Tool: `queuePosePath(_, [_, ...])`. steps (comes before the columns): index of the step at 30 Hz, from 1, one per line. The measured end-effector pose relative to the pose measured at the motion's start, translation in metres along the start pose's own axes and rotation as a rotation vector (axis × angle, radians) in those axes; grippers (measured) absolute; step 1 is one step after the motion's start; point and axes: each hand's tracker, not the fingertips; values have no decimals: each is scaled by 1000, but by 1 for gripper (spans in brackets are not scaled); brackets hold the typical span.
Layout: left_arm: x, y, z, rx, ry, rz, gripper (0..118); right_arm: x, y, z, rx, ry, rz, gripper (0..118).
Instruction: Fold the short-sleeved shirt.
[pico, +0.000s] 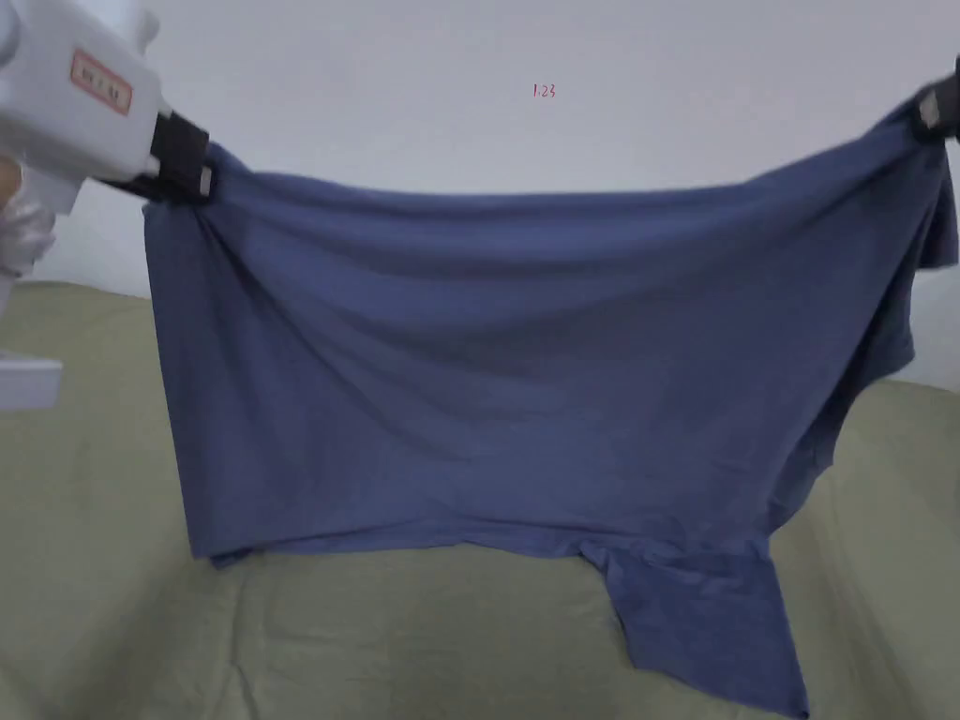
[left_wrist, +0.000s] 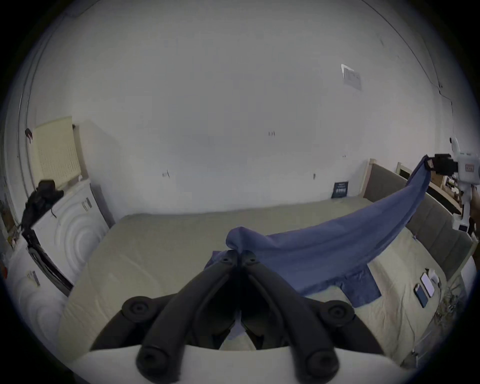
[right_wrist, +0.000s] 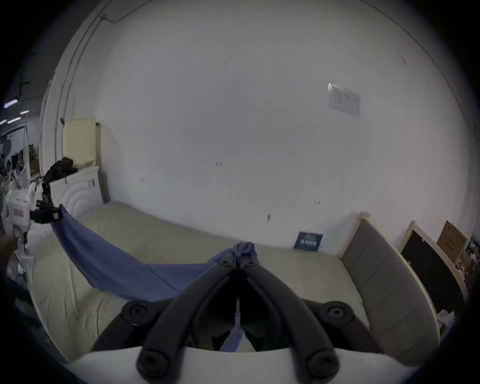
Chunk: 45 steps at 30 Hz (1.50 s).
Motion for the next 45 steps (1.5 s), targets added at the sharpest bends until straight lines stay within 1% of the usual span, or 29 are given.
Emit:
queuePosePath(2, [-3,-15,3,-9,-18,22,2,2,-18,9,-37,20,30,0])
queuePosePath(3, [-4,-23,7,-15,-23,26,2,2,-27,16,-54,13,38,0])
queuePosePath(10, [-2,-69,49,-60,-92,29,2,4,-74,74,-105,56,33,0])
queuePosePath(16, [3,-108,91,-73,-133,9,2,2,-108,128,-128,64,20,0])
queuePosePath(18, [1,-124,104,-81,-153,27,2,-3,-124,150,-140,67,-9,0])
queuePosePath(22, [3,-163,126,-91,-159,50,2,-14,-162,184,-155,87,-41,0])
queuePosePath(24, [5,-190,137,-112,-176,93,2,-21,-187,199,-173,89,-69,0])
queuePosePath(26, [7,-213,146,-131,-181,109,2,-27,-211,210,-199,92,-74,0])
queuePosePath(29, [15,-249,162,-147,-178,118,2,-34,-248,225,-255,95,-131,0])
queuePosePath(32, [18,-277,178,-171,-186,152,2,-42,-275,243,-276,97,-126,0])
queuePosePath(34, [19,-291,187,-185,-180,148,2,-45,-289,253,-295,99,-129,0])
queuePosePath(37, [17,-308,198,-201,-180,159,2,-44,-309,266,-321,109,-177,0])
queuePosePath(39, [16,-318,202,-214,-186,175,2,-45,-321,271,-332,109,-185,0])
queuePosePath(41, [16,-327,203,-238,-186,184,2,-45,-335,272,-366,112,-211,0])
queuePosePath(43, [18,-337,204,-255,-183,180,2,-47,-347,271,-394,118,-220,0])
queuePosePath(45, [18,-346,202,-275,-184,172,2,-51,-358,268,-426,110,-208,0])
